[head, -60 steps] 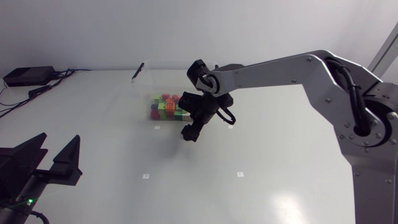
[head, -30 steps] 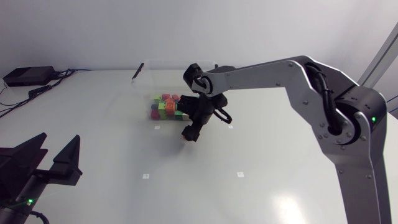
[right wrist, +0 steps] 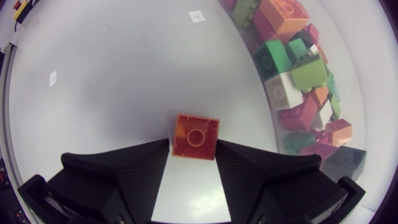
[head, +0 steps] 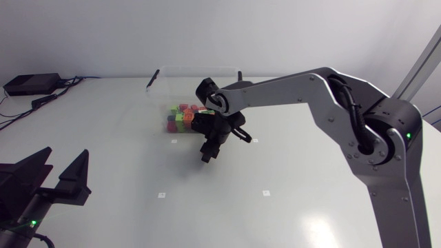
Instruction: Place the duplo bricks in the container
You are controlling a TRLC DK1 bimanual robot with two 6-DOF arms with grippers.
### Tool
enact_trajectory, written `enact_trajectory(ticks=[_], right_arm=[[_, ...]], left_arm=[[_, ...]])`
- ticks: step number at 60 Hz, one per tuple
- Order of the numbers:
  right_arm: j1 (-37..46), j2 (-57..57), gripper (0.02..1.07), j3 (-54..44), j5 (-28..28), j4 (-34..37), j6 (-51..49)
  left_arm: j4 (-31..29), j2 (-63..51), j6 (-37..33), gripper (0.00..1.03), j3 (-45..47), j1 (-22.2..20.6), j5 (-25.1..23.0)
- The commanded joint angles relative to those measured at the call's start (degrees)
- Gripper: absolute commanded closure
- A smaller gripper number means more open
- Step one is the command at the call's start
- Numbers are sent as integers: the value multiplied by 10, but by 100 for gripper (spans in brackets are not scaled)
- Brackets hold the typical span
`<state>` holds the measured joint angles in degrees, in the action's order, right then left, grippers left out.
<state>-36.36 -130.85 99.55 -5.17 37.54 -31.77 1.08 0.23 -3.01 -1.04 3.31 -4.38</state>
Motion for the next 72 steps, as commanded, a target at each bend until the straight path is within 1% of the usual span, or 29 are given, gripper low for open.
enact_trajectory(ticks=[1,18,25,35,45,53,72], right_arm=[[-7,18,77,-35,8,-8,-1],[-29,128,77,-122,22,-20,13],[-35,174,77,-142,23,-19,18],[-29,230,77,-131,23,-15,29],[-15,253,77,-99,17,-19,51],[-3,259,77,-81,10,-50,77],[34,252,77,-59,-3,-166,146]], left_arm=[[0,6,-1,4,11,-1,1],[0,6,-1,4,11,-1,1],[0,6,-1,4,11,-1,1],[0,6,-1,4,11,-1,1],[0,6,-1,4,11,-1,1],[0,6,-1,4,11,-1,1],[0,6,-1,4,11,-1,1]])
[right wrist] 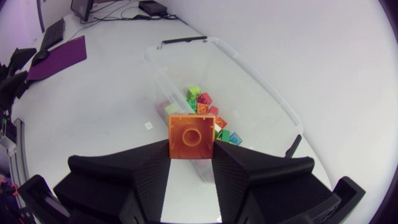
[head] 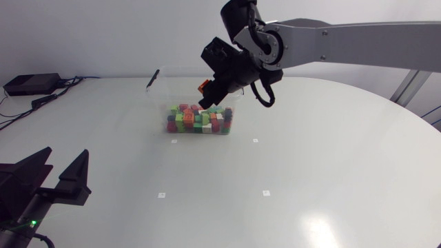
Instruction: Place the duplo bricks in the container
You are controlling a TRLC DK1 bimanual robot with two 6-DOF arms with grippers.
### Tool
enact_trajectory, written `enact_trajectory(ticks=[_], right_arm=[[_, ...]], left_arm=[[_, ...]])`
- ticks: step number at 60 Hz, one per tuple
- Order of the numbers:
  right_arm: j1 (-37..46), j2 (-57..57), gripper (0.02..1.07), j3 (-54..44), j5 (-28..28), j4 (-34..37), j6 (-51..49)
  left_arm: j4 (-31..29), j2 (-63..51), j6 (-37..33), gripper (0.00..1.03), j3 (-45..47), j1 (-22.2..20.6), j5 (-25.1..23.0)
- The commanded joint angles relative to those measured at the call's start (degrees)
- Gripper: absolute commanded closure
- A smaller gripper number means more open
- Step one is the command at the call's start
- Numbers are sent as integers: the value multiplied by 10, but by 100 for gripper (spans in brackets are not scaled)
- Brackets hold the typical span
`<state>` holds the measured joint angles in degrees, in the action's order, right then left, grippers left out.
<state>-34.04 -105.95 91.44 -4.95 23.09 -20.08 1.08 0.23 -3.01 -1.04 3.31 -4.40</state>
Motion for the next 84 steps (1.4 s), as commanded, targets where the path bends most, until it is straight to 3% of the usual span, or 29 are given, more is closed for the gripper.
enact_trajectory(ticks=[1,11,33,37,41,44,63,84], right_arm=[[13,0,77,26,-5,-25,33],[28,-40,77,72,7,-48,64],[39,-165,74,246,9,34,90],[39,-181,52,270,9,54,93],[36,-193,18,289,11,73,93],[36,-195,7,291,13,76,94],[44,-126,7,248,45,74,93],[100,68,7,45,109,-11,108]], left_arm=[[0,6,-1,4,11,-1,1],[0,6,-1,4,11,-1,1],[0,6,-1,4,11,-1,1],[0,6,-1,4,11,-1,1],[0,6,0,4,11,-1,1],[0,6,-1,4,11,-1,1],[0,6,-1,4,11,-1,1],[0,6,-1,4,11,-1,1]])
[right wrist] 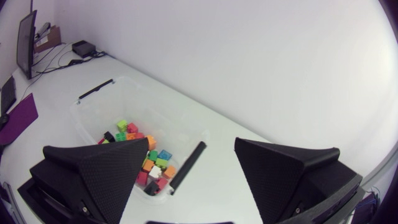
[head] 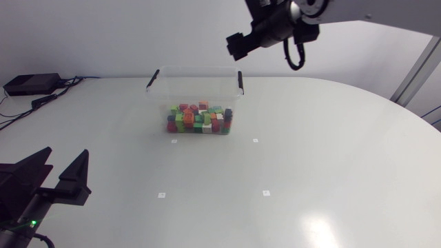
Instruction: Place the duplo bricks in the container
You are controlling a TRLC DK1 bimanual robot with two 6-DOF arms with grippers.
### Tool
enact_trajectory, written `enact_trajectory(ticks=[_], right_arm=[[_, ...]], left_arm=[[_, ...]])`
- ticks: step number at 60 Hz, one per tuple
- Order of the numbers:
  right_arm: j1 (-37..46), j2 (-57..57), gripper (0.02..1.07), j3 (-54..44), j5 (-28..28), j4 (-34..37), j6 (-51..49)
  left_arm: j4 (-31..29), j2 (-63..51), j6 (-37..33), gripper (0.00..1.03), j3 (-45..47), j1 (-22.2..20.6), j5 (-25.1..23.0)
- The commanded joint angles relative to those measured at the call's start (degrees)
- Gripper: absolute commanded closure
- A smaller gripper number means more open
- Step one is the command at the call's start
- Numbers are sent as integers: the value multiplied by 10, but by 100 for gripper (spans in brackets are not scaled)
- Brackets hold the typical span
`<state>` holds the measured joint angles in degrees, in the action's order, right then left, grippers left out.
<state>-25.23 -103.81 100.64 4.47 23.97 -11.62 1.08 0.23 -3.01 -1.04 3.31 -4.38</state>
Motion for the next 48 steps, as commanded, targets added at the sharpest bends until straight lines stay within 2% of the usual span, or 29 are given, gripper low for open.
enact_trajectory(ticks=[1,9,24,34,48], right_arm=[[16,57,7,-58,19,-24,27],[50,128,7,-128,33,-41,40],[128,270,7,-276,49,-93,-4],[185,360,7,-348,40,-93,-28],[202,495,7,-444,28,-84,-39]], left_arm=[[0,6,-1,4,11,-1,1],[0,6,-1,4,11,-1,1],[0,6,-1,4,11,-1,1],[0,6,-1,4,11,-1,1],[0,6,-1,4,11,-1,1]])
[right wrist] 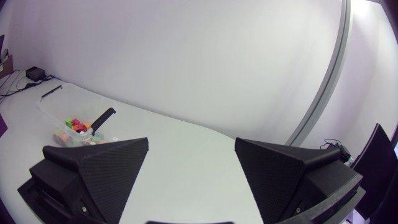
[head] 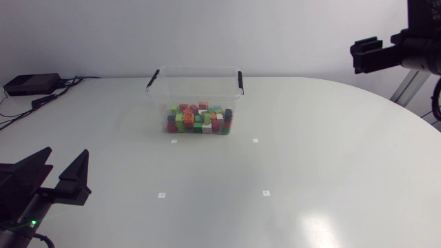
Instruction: Place the duplo bricks in the container
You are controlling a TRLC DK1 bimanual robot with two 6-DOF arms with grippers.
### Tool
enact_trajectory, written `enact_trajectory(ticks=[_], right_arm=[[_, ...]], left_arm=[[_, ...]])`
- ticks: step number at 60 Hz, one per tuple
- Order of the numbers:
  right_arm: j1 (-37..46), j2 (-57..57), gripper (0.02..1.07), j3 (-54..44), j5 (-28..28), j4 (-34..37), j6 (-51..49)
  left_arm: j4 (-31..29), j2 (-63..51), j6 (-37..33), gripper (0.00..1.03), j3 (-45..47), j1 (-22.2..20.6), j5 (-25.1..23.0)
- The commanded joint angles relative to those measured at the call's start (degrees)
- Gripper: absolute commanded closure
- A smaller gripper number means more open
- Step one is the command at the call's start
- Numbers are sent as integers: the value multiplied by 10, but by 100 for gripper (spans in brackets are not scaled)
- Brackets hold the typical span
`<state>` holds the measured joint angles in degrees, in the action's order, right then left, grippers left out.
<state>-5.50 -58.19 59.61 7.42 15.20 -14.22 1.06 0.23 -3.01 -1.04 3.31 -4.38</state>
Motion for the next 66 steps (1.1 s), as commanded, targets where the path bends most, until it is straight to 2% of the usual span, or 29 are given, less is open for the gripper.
enact_trajectory(ticks=[1,18,44,66], right_arm=[[6,45,7,-37,-1,5,-13],[43,202,7,-142,2,16,-10],[48,403,7,-269,5,67,-17],[49,479,7,-395,-19,-3,25]], left_arm=[[0,6,-1,4,11,-1,1],[0,6,-1,4,11,-1,1],[0,6,-1,4,11,-1,2],[-3,3,8,4,11,-10,14]])
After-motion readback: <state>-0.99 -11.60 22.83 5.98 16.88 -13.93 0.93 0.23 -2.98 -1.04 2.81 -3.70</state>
